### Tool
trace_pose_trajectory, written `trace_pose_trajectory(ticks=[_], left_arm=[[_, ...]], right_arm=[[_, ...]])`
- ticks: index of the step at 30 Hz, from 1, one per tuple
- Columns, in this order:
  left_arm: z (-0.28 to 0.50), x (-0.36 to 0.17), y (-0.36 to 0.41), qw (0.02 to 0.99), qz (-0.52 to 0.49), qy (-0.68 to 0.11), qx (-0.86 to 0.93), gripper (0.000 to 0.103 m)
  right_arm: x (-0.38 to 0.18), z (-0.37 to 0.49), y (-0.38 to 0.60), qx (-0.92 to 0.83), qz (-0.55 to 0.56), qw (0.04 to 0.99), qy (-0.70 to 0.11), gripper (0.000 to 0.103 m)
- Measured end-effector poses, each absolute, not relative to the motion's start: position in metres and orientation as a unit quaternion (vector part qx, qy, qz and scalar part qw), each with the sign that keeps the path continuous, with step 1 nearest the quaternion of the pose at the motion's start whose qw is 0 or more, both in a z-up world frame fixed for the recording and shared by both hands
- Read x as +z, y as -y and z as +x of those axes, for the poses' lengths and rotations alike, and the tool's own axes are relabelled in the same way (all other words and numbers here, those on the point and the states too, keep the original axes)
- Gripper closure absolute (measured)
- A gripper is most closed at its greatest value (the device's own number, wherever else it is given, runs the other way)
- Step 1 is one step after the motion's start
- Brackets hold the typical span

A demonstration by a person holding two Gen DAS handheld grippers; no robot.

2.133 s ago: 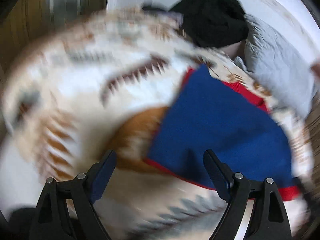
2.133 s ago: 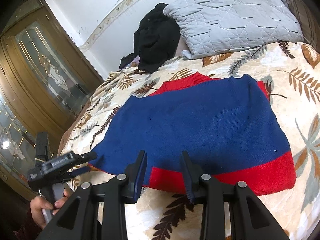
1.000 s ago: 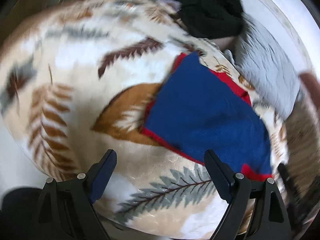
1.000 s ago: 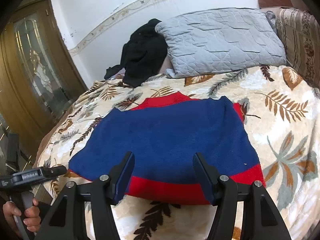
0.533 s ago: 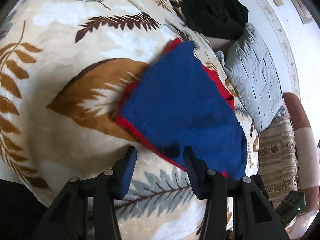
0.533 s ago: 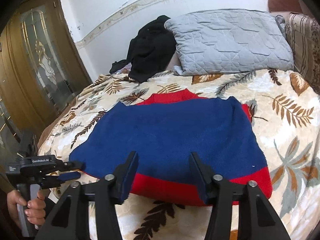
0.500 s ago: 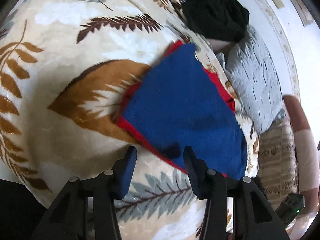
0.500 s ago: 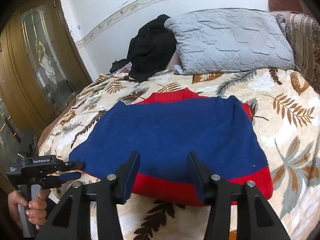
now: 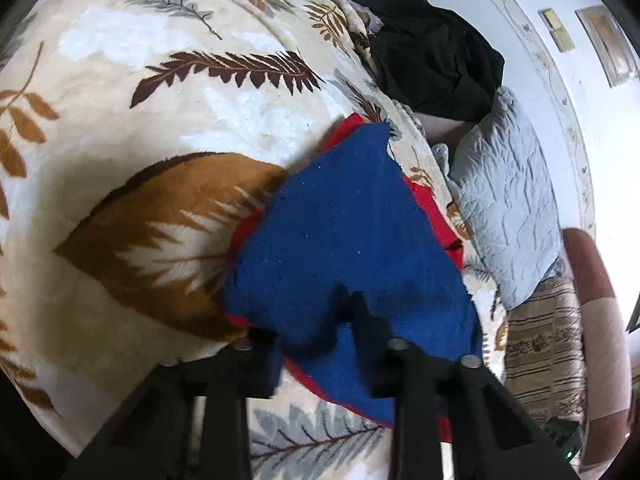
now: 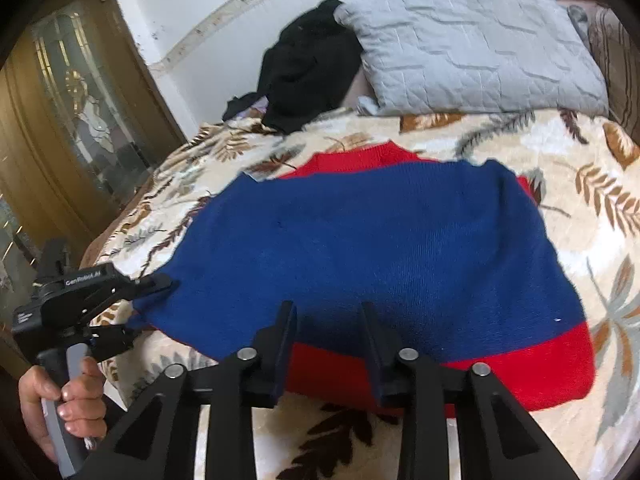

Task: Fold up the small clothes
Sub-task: 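Grasp the red-trimmed edge of the sweater with both tools, then lift the held edge with both tools and fold it over the sweater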

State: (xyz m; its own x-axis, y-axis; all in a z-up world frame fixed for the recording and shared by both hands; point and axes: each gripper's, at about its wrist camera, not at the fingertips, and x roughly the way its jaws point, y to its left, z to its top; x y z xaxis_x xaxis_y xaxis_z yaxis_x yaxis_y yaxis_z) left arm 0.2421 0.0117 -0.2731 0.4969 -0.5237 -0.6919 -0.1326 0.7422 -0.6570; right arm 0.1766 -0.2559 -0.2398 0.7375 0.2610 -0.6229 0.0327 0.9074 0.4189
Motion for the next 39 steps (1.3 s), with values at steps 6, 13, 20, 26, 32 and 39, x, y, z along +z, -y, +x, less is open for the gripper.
trace_pose_trajectory(ticks=[6, 13, 20, 26, 32, 39], left_arm=[[0.248, -0.279, -0.013, 0.791, -0.341, -0.492, -0.127, 0.08], [0.248, -0.263, -0.003, 0.814, -0.298, -0.483, -0.123, 0.089], [0.236, -0.199, 0.044, 0.874, -0.176, -0.424, -0.16, 0.091], [0.222, -0.162, 0.107, 0.891, -0.082, -0.392, -0.215, 0.092], [0.199, -0.155, 0.182, 0.884, 0.005, -0.376, -0.278, 0.093], [0.17, -0.21, 0.248, 0.821, 0.077, -0.445, -0.35, 0.087]], right_arm=[[-0.264, 0.194, 0.25, 0.061, 0.201, 0.889, -0.406, 0.074], [-0.256, 0.188, 0.276, 0.085, 0.276, 0.877, -0.383, 0.074], [-0.237, 0.176, 0.309, 0.074, 0.333, 0.874, -0.345, 0.074], [-0.228, 0.16, 0.351, 0.064, 0.407, 0.858, -0.307, 0.074], [-0.23, 0.145, 0.391, 0.062, 0.488, 0.827, -0.273, 0.072], [-0.244, 0.135, 0.43, 0.06, 0.561, 0.787, -0.251, 0.071]])
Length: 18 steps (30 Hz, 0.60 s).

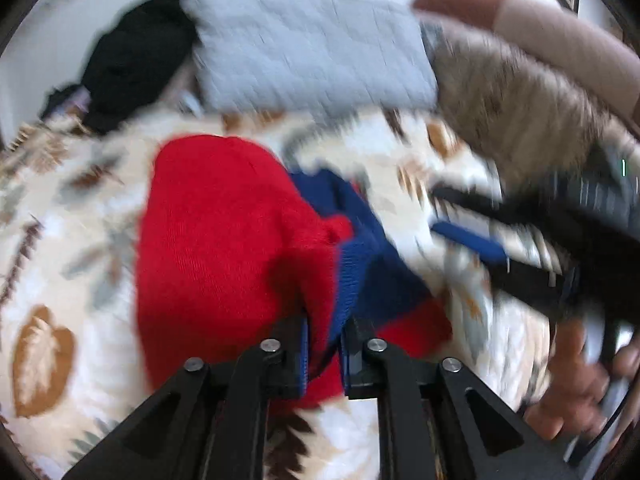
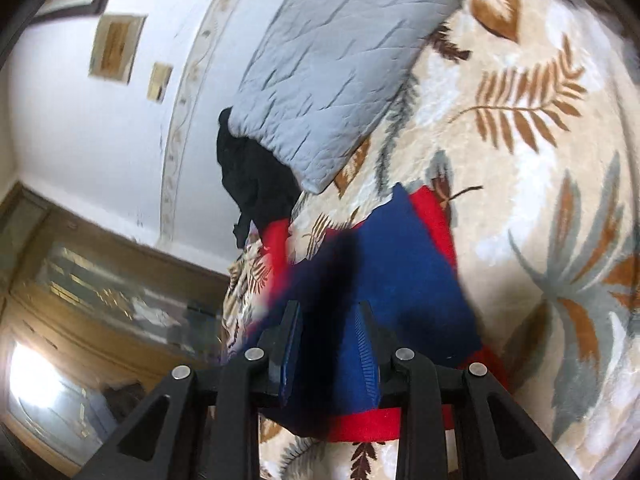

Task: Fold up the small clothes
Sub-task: 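Lift the held edge with both tools and fold it over the sweater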

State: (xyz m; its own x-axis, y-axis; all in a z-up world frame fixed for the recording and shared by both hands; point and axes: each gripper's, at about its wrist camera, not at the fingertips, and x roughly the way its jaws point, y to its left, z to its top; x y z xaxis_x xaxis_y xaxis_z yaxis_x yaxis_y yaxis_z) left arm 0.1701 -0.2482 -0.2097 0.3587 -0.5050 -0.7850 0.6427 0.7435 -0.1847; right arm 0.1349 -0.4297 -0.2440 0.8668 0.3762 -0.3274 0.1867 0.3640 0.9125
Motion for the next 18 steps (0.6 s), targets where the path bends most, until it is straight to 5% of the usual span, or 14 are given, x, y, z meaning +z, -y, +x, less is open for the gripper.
trace_pose_trajectory(ticks=[2, 5, 8, 18], left_arm=[[0.171, -0.216, 0.241, 0.805, 0.076, -0.462, -0.364, 0.081], [0.172, -0.201, 0.219, 0.786, 0.062, -0.452, -0.416, 0.067], [0.173, -0.177, 0.193, 0.783, 0.072, -0.414, -0.46, 0.048], [0.258, -0.199, 0.126, 0.836, 0.002, -0.424, -0.349, 0.047]], right_arm=[[-0.251, 0.139, 0.436, 0.055, 0.575, 0.774, -0.26, 0.067], [-0.265, 0.152, 0.437, 0.066, 0.607, 0.741, -0.278, 0.023], [-0.271, 0.169, 0.436, 0.095, 0.618, 0.726, -0.286, 0.023], [-0.273, 0.265, 0.424, 0.112, 0.517, 0.768, -0.361, 0.025]])
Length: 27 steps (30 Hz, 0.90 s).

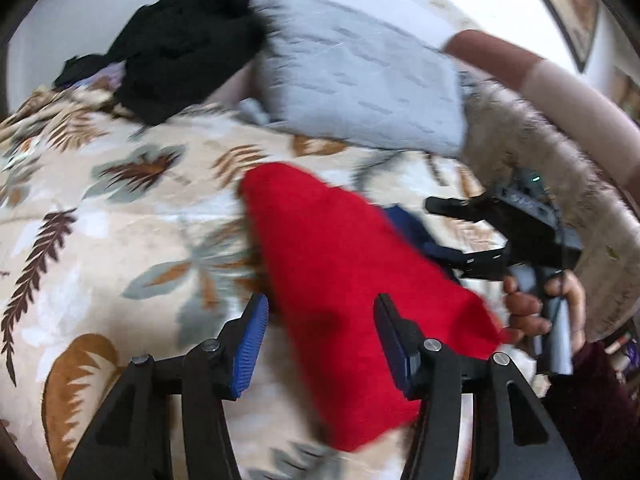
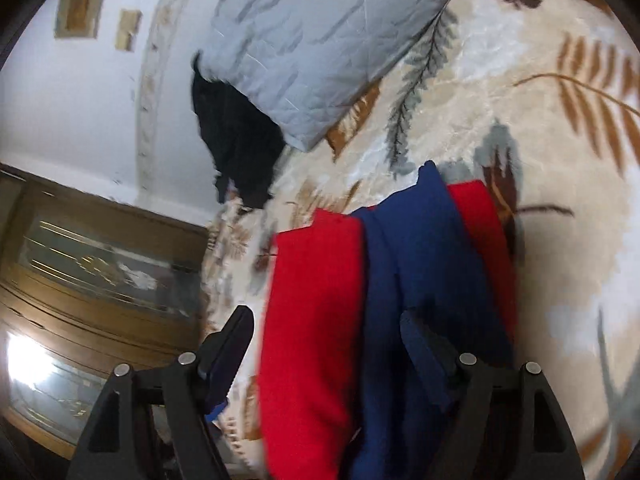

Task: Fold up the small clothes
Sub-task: 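Lift the held edge with both tools and fold it over the sweater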

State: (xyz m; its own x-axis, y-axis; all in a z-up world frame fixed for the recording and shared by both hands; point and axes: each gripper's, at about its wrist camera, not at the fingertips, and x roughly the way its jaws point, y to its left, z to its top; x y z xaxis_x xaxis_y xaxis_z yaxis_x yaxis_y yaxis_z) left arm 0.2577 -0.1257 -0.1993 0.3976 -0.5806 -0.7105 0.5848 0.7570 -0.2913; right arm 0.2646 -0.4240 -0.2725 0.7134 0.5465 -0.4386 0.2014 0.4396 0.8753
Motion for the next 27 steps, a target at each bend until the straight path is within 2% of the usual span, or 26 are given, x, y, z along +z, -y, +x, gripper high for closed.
trace_pose_trajectory(ticks=[4, 7, 13, 14, 17, 20, 27], left_arm=[[0.273, -0.224, 0.131, 0.824, 0.006, -0.456, -0.336, 0.046], [0.275, -0.225, 0.132, 0.823, 0.003, -0.452, -0.345, 0.042], [0.284, -0.23, 0.129, 0.817, -0.009, -0.457, -0.353, 0.042], [0.282, -0.229, 0.128, 0.818, -0.007, -0.454, -0.353, 0.042], [0.282, -0.228, 0.127, 0.82, -0.007, -0.453, -0.351, 0.042], [0.278, -0.223, 0.127, 0.823, -0.007, -0.444, -0.353, 0.042], [0.261, -0.211, 0.14, 0.817, -0.01, -0.428, -0.386, 0.042]], right_arm=[[-0.288, 0.293, 0.423, 0.104, 0.497, 0.77, -0.386, 0.025], [-0.294, 0.31, 0.417, 0.117, 0.488, 0.764, -0.406, 0.028], [-0.284, 0.315, 0.386, 0.163, 0.445, 0.76, -0.445, 0.033], [-0.283, 0.315, 0.383, 0.164, 0.439, 0.763, -0.446, 0.037], [-0.297, 0.317, 0.382, 0.149, 0.439, 0.756, -0.462, 0.064], [-0.286, 0.312, 0.377, 0.155, 0.423, 0.772, -0.449, 0.074], [-0.218, 0.276, 0.369, 0.155, 0.379, 0.843, -0.349, 0.077]])
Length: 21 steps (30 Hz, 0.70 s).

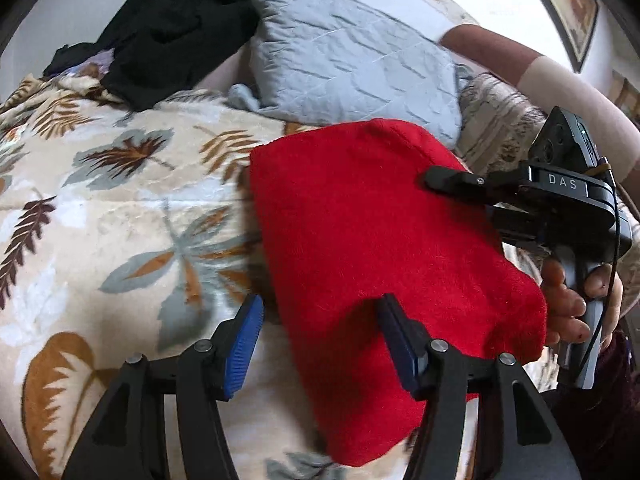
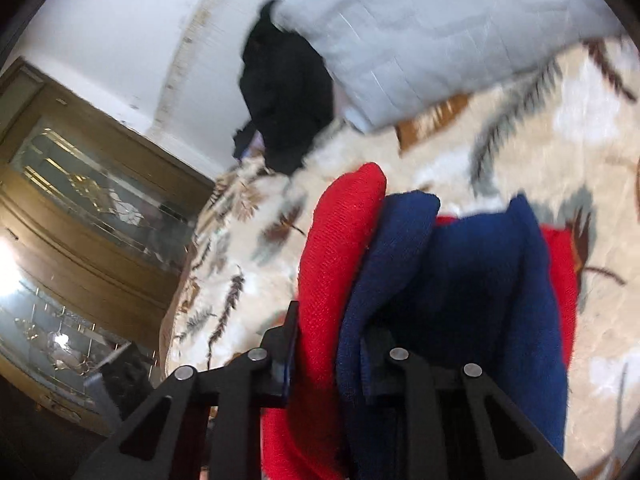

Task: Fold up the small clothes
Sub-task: 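Lift the held edge with both tools and fold it over the sweater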

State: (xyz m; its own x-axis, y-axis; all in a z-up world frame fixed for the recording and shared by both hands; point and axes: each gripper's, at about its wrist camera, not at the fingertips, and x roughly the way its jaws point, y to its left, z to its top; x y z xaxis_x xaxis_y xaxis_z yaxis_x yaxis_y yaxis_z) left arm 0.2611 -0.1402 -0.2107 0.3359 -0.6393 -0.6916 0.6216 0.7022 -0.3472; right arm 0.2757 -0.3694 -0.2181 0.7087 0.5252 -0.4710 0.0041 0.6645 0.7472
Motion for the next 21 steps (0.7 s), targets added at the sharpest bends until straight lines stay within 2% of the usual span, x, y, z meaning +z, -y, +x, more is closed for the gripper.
trace_pose_trajectory(ticks=[6, 9, 13, 16, 18, 20, 21], left_arm=[[0.248, -0.215, 0.179, 0.801, 0.002, -0.435, -0.412, 0.041], [0.24, -0.219, 0.196, 0.804, 0.027, -0.427, -0.414, 0.036], [0.235, -0.218, 0.196, 0.808, 0.06, -0.422, -0.407, 0.035], [0.237, -0.216, 0.182, 0.806, 0.049, -0.438, -0.396, 0.035], [0.233, -0.214, 0.173, 0.814, 0.054, -0.431, -0.385, 0.034], [0.227, -0.214, 0.168, 0.82, 0.067, -0.425, -0.378, 0.032], [0.225, -0.216, 0.167, 0.82, 0.073, -0.424, -0.378, 0.032]], right_arm=[[-0.228, 0.256, 0.402, 0.102, 0.394, 0.844, -0.35, 0.077], [-0.256, 0.257, 0.426, 0.062, 0.41, 0.83, -0.374, 0.077], [-0.294, 0.272, 0.436, 0.048, 0.436, 0.794, -0.421, 0.076], [-0.284, 0.271, 0.438, 0.044, 0.437, 0.8, -0.409, 0.069], [-0.264, 0.261, 0.438, 0.022, 0.42, 0.82, -0.389, 0.057], [-0.244, 0.253, 0.44, -0.007, 0.391, 0.85, -0.354, 0.039], [-0.233, 0.249, 0.44, -0.012, 0.387, 0.862, -0.328, 0.039]])
